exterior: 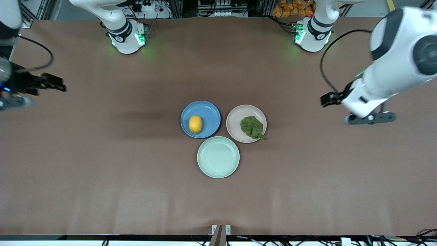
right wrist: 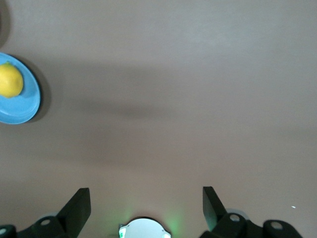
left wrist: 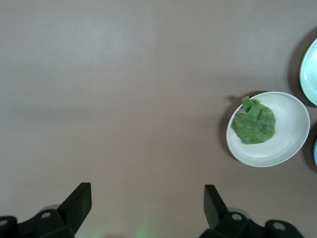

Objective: Pick lemon and lettuce from blue and beige plates
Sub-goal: 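Reach the right gripper toward the lemon while the left gripper reaches the lettuce, then lower both grippers and close the right on lemon, left on lettuce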

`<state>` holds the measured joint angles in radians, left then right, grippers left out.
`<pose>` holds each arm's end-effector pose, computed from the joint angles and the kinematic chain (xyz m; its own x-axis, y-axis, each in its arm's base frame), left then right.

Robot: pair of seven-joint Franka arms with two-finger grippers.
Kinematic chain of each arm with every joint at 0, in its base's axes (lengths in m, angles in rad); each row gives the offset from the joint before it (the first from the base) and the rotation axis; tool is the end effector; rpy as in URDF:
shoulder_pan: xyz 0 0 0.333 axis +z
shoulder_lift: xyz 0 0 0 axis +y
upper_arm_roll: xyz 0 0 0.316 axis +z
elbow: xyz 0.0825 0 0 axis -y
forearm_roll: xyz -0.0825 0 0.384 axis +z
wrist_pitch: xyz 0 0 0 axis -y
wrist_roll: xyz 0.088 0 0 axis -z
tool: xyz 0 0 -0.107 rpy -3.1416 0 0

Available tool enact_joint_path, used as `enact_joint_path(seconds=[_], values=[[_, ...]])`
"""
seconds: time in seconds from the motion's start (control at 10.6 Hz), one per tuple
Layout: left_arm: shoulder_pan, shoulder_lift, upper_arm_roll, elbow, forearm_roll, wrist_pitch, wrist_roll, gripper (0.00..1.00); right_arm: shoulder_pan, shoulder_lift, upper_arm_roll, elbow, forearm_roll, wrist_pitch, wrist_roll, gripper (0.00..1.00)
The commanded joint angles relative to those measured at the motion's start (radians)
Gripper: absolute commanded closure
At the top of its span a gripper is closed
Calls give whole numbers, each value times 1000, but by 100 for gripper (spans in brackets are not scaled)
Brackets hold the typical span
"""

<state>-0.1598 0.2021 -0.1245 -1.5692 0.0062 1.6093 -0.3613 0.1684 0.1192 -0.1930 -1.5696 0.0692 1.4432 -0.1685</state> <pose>0.5838 -0.1637 0.5114 0.9846 0.0788 -0.1561 0.0736 -0.9965 -0.0388 0.5696 -0.0002 0.5498 0.9619 0.1484 -0.2297 0.1320 -0.9875 -0.0856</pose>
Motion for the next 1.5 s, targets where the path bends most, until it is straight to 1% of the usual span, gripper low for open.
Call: enact_joint_path(seconds=[0.0,0.09,0.19,0.28,0.47,0.56,0.66,0.85,1.03,1.22,1.41], values=[[-52,57,0,14,-25,47,-127,0,52,97,-3,11,63,93,7,0],[-79,86,0,14,-23,75,-189,0,81,135,-3,11,64,144,30,0],[-107,117,0,12,-23,102,-249,0,106,172,15,13,66,192,84,0],[-142,149,2,12,-17,131,-295,0,120,209,44,13,66,241,178,0],[-199,212,2,0,-14,205,-399,0,170,275,90,13,69,343,303,0],[-220,238,2,-12,-12,242,-436,0,192,308,115,13,86,391,364,0],[-231,261,2,-21,-11,268,-452,0,210,342,135,13,124,445,426,0],[-277,328,3,-22,-8,314,-519,0,256,399,159,13,132,547,527,0],[-314,394,5,-20,-5,377,-577,0,296,445,191,11,126,621,634,0],[-325,443,5,-20,6,454,-611,0,333,474,198,-7,121,683,679,0],[-334,483,5,-17,33,506,-634,0,359,484,198,-50,112,724,690,0]])
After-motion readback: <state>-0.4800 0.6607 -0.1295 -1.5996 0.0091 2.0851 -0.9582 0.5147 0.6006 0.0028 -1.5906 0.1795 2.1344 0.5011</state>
